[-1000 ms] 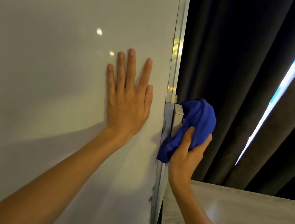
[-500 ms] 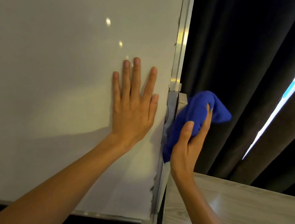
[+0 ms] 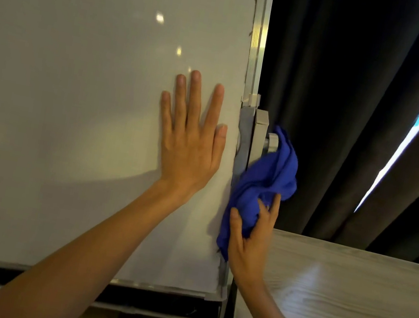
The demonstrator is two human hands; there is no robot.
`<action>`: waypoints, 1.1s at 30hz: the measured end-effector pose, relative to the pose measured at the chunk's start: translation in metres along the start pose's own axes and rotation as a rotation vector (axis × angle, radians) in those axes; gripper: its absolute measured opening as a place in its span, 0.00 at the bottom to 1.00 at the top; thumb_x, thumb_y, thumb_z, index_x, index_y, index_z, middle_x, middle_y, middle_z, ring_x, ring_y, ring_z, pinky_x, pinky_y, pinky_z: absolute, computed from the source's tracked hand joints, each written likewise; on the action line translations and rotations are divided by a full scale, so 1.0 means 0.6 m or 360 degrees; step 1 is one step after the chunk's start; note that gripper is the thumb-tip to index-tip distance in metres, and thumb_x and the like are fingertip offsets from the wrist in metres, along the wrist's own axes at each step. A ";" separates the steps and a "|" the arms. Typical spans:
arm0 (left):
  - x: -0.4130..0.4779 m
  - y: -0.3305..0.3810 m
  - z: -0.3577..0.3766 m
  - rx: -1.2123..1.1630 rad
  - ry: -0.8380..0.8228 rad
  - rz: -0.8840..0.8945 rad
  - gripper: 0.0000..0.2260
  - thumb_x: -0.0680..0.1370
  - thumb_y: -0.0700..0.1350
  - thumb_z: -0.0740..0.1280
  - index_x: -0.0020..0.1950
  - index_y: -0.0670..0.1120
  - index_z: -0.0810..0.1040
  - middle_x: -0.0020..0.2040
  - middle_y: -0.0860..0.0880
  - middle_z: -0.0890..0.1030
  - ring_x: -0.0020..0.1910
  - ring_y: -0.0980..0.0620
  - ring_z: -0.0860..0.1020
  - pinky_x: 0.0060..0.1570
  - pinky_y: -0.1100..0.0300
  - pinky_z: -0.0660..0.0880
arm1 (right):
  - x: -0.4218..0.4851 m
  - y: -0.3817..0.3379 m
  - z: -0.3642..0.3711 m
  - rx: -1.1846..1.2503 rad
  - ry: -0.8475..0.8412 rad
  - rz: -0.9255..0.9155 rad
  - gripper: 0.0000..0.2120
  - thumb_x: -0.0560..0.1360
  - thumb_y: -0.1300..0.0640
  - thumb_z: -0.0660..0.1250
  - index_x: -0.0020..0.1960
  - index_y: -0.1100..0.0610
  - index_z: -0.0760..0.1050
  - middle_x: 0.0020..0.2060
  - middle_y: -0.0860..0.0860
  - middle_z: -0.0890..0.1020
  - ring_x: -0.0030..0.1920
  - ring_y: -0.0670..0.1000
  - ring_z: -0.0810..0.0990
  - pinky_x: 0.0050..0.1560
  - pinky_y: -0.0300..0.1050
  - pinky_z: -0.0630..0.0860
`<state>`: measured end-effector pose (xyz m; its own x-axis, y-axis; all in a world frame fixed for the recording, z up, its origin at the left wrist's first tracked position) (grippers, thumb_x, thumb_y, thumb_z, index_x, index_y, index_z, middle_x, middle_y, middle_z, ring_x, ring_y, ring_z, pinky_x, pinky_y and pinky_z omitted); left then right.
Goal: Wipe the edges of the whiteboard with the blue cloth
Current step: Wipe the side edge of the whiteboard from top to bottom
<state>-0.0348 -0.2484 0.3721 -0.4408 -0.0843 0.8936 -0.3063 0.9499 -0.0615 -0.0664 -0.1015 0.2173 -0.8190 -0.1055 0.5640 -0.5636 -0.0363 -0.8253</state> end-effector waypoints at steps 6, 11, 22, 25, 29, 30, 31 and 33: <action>-0.003 0.004 0.001 0.0079 0.0012 -0.0013 0.25 0.87 0.54 0.46 0.83 0.45 0.55 0.81 0.36 0.59 0.80 0.34 0.57 0.78 0.38 0.52 | 0.075 -0.079 -0.007 0.0085 0.0134 -0.0202 0.12 0.75 0.38 0.63 0.56 0.38 0.68 0.75 0.50 0.62 0.68 0.55 0.70 0.67 0.44 0.67; -0.008 -0.002 0.001 0.0042 0.0020 -0.0015 0.26 0.88 0.54 0.46 0.83 0.45 0.54 0.82 0.36 0.58 0.81 0.35 0.56 0.79 0.38 0.51 | 0.093 -0.077 -0.016 0.0223 0.0288 -0.0069 0.30 0.74 0.40 0.66 0.72 0.37 0.57 0.67 0.50 0.73 0.62 0.48 0.77 0.61 0.43 0.75; -0.009 0.000 -0.002 0.0037 0.0038 -0.0016 0.25 0.88 0.53 0.46 0.83 0.45 0.57 0.81 0.36 0.59 0.80 0.34 0.57 0.79 0.38 0.52 | -0.032 0.063 -0.010 0.0095 0.0079 0.0448 0.26 0.74 0.33 0.56 0.52 0.56 0.72 0.40 0.56 0.76 0.39 0.51 0.76 0.43 0.50 0.75; -0.010 0.003 -0.002 0.0043 0.0041 -0.0011 0.25 0.88 0.53 0.47 0.83 0.45 0.56 0.81 0.36 0.59 0.80 0.35 0.58 0.79 0.38 0.52 | -0.007 0.025 -0.011 0.0188 0.0115 0.0368 0.14 0.77 0.37 0.56 0.52 0.45 0.72 0.41 0.52 0.78 0.40 0.48 0.77 0.46 0.44 0.74; -0.014 0.002 -0.001 0.0042 0.0055 -0.0020 0.25 0.88 0.53 0.48 0.83 0.45 0.55 0.81 0.36 0.60 0.80 0.35 0.58 0.78 0.38 0.53 | 0.060 -0.054 -0.011 0.0204 0.0249 0.0092 0.21 0.78 0.34 0.53 0.69 0.36 0.60 0.58 0.52 0.78 0.55 0.48 0.79 0.58 0.39 0.74; -0.015 0.002 -0.001 0.0038 0.0057 -0.0021 0.25 0.88 0.53 0.48 0.83 0.45 0.56 0.81 0.36 0.60 0.80 0.35 0.58 0.78 0.38 0.53 | 0.068 -0.064 -0.010 0.0205 0.0281 0.0065 0.21 0.77 0.33 0.52 0.69 0.34 0.60 0.57 0.50 0.79 0.54 0.48 0.79 0.57 0.39 0.75; -0.016 0.002 -0.001 0.0034 0.0055 -0.0019 0.24 0.88 0.53 0.48 0.83 0.45 0.55 0.81 0.36 0.60 0.80 0.35 0.58 0.78 0.38 0.53 | 0.070 -0.069 -0.007 0.0185 0.0298 0.0037 0.20 0.77 0.33 0.53 0.69 0.32 0.60 0.57 0.46 0.78 0.54 0.46 0.79 0.57 0.39 0.74; -0.020 0.001 0.001 0.0028 0.0033 -0.0031 0.25 0.88 0.53 0.47 0.83 0.45 0.55 0.81 0.37 0.60 0.80 0.35 0.58 0.78 0.38 0.54 | 0.056 -0.055 -0.001 0.0124 0.0276 0.0055 0.23 0.78 0.37 0.57 0.72 0.39 0.62 0.60 0.39 0.76 0.59 0.44 0.77 0.61 0.40 0.73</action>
<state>-0.0303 -0.2473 0.3611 -0.4174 -0.0962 0.9036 -0.3296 0.9427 -0.0519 -0.0755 -0.1030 0.2639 -0.8477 0.0647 0.5265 -0.5305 -0.1134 -0.8401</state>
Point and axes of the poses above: each hand's wrist, its own x-axis towards the middle knuckle, its own z-axis out of the palm, y = z × x, the point moved 9 cm from there along x, towards the middle knuckle
